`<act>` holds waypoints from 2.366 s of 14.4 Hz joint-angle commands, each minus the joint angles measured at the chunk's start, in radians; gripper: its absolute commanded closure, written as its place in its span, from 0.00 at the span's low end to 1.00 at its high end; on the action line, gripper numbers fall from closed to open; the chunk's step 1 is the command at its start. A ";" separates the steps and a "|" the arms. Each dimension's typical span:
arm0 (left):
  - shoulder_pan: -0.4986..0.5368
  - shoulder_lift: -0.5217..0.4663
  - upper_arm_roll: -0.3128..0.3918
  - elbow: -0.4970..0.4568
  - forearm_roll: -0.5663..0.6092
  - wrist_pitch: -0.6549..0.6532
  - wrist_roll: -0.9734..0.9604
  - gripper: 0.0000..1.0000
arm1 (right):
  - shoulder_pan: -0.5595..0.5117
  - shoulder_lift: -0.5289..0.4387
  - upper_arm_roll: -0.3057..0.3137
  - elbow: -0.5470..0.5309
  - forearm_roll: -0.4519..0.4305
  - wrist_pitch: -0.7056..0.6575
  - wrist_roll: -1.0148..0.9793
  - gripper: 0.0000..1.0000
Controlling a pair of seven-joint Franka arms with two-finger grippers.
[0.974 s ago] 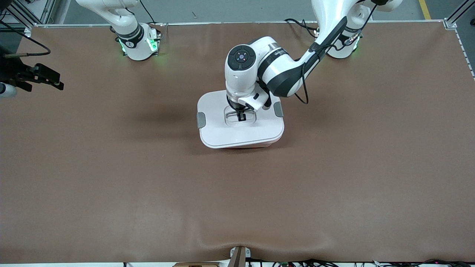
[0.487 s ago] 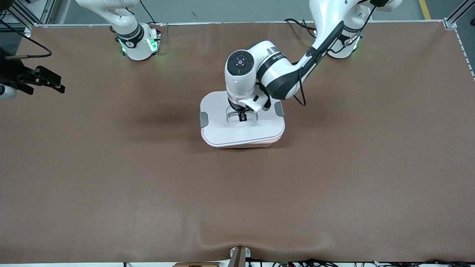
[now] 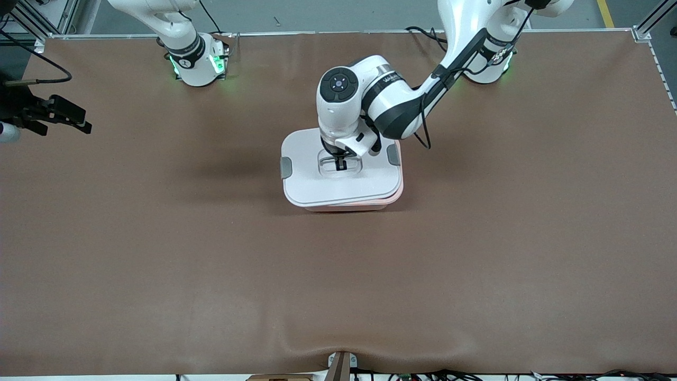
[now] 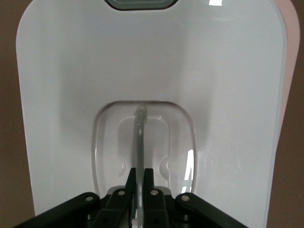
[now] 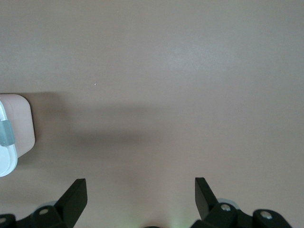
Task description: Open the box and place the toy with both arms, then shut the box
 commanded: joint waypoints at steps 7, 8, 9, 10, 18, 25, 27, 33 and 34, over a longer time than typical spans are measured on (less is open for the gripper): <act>0.009 -0.024 0.001 -0.026 0.024 -0.006 0.070 1.00 | -0.009 -0.013 0.008 -0.021 0.010 0.068 0.013 0.00; 0.009 -0.026 0.001 -0.026 0.024 -0.008 0.090 1.00 | -0.010 -0.014 0.007 -0.019 0.010 0.067 0.013 0.00; 0.009 -0.026 0.000 -0.025 0.022 -0.017 0.104 1.00 | -0.012 -0.014 0.008 -0.016 0.010 0.059 0.013 0.00; 0.011 -0.026 0.000 -0.025 0.022 -0.022 0.104 1.00 | -0.012 -0.013 0.007 -0.006 0.010 0.056 0.012 0.00; 0.017 -0.026 0.001 -0.014 0.022 -0.022 0.113 1.00 | -0.013 0.043 0.008 0.082 0.007 -0.010 0.006 0.00; 0.018 -0.021 0.003 -0.017 0.022 -0.022 0.136 1.00 | -0.015 0.043 0.007 0.082 0.007 -0.013 0.003 0.00; 0.012 -0.019 0.003 -0.014 0.011 -0.022 0.144 1.00 | -0.015 0.043 0.007 0.082 0.004 -0.016 0.001 0.00; 0.017 -0.013 0.004 -0.010 0.010 -0.020 0.170 1.00 | -0.019 0.035 0.005 0.077 -0.025 -0.049 0.000 0.00; 0.017 -0.015 0.004 -0.008 0.010 -0.022 0.170 1.00 | -0.018 0.035 0.005 0.079 -0.027 -0.049 0.000 0.00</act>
